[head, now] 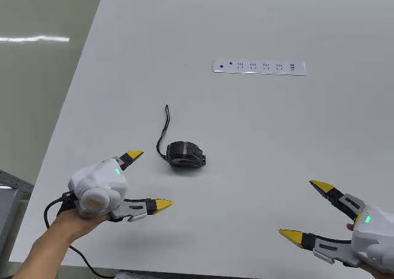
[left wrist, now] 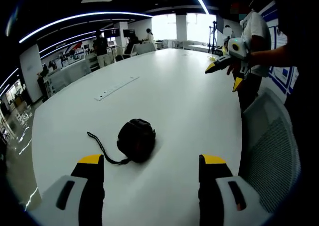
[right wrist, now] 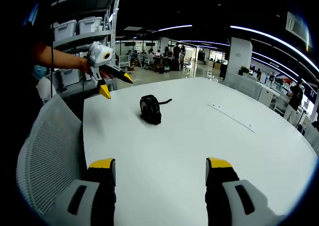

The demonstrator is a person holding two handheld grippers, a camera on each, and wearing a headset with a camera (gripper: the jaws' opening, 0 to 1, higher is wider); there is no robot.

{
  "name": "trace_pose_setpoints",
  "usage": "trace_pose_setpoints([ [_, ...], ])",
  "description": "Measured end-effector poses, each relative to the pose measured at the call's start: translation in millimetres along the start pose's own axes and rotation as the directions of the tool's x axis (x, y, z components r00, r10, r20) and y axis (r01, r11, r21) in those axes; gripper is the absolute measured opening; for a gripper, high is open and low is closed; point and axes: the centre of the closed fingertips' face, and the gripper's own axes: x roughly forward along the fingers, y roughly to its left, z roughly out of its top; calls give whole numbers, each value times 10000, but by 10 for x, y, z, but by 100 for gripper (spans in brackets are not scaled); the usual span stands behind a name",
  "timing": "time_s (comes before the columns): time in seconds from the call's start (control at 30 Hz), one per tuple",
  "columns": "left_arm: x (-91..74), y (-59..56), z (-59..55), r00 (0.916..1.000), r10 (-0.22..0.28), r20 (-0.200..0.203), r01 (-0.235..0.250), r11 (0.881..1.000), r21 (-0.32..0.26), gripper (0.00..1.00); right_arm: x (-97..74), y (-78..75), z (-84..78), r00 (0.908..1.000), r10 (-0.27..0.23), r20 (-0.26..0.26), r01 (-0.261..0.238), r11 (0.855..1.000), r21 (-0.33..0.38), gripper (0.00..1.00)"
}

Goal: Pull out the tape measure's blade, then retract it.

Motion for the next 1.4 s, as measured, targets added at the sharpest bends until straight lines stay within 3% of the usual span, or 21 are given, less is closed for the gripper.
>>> trace_pose_setpoints([
  [0.17, 128, 35, 37, 9993, -348, -151, 351, 9992, 211, 73, 115, -23, -18, 9991, 412, -127, -416, 9988, -270, 71],
  [0.6, 351, 156, 99, 9969, -666, -425, 704, 9931, 935, 63, 390, -135, 21, 9916, 1281, -189, -1293, 9880, -846, 62],
  [1.0, 575, 274, 124, 9874, -1218, -1014, 1388, 9733, 1829, 53, 683, -203, 41, 9752, 2181, -379, -2213, 9645, -1438, 57],
  [1.4, 771, 376, 32, 9677, -1767, -1801, 2191, 9423, 2532, 46, 974, -271, 52, 9609, 2725, -493, -2769, 9457, -1700, 50],
])
